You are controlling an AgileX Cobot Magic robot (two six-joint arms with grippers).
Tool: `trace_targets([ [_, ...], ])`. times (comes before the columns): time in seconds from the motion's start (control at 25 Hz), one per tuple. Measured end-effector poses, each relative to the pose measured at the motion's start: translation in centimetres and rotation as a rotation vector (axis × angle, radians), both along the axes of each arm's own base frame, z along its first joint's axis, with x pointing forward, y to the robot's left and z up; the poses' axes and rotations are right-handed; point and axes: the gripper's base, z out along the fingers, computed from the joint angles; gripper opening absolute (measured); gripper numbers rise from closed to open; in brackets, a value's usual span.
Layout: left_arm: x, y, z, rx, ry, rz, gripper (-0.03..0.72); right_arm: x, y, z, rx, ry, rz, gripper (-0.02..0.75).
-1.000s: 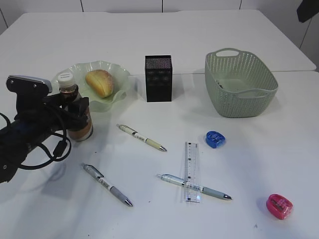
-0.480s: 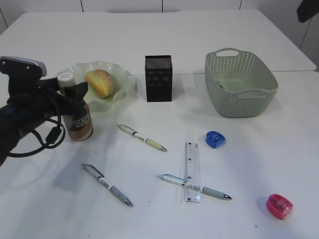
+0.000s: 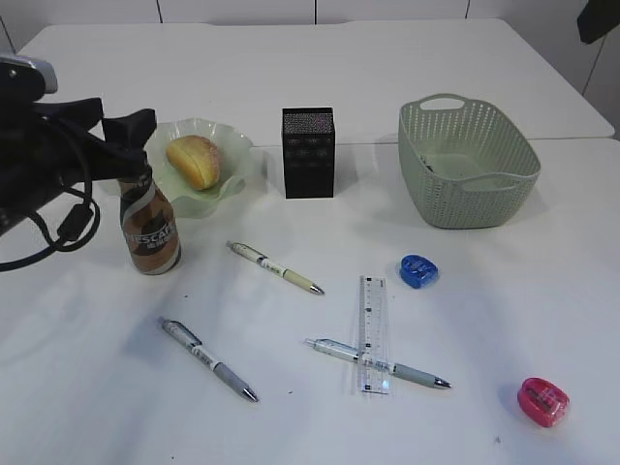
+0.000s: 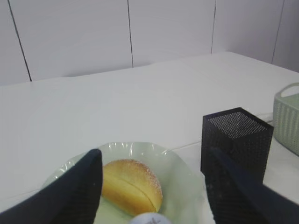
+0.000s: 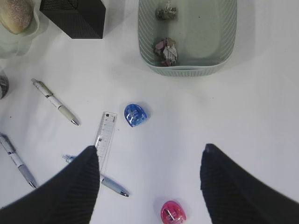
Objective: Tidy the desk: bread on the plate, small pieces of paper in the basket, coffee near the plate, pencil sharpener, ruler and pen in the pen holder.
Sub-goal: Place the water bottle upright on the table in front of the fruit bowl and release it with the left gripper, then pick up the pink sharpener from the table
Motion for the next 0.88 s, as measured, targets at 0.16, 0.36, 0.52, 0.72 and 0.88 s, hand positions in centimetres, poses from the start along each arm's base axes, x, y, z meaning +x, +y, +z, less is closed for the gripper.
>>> trace_targets([
  [0.16, -0.9, 0.1, 2.4, 0.011, -0.02, -0.011, 0.489, 0.0, 0.0, 0.0, 0.0, 0.0, 0.0, 0.528],
  [0.36, -2.5, 0.7, 5.1, 0.033, 0.025, -0.001, 0.489, 0.0, 0.0, 0.0, -0.001, 0.0, 0.002, 0.528],
  [0.52, -4.3, 1.2, 7.0, 0.059, 0.093, 0.009, 0.489, 0.0, 0.0, 0.0, -0.001, 0.0, 0.002, 0.528],
  [0.72, -6.7, 2.1, 8.3, 0.064, 0.232, 0.04, 0.489, 0.0, 0.0, 0.0, -0.001, -0.002, 0.002, 0.528],
  [0.88, -8.9, 2.7, 9.3, 0.049, 0.324, 0.054, 0.489, -0.3, 0.0, 0.3, -0.001, -0.009, 0.002, 0.528],
])
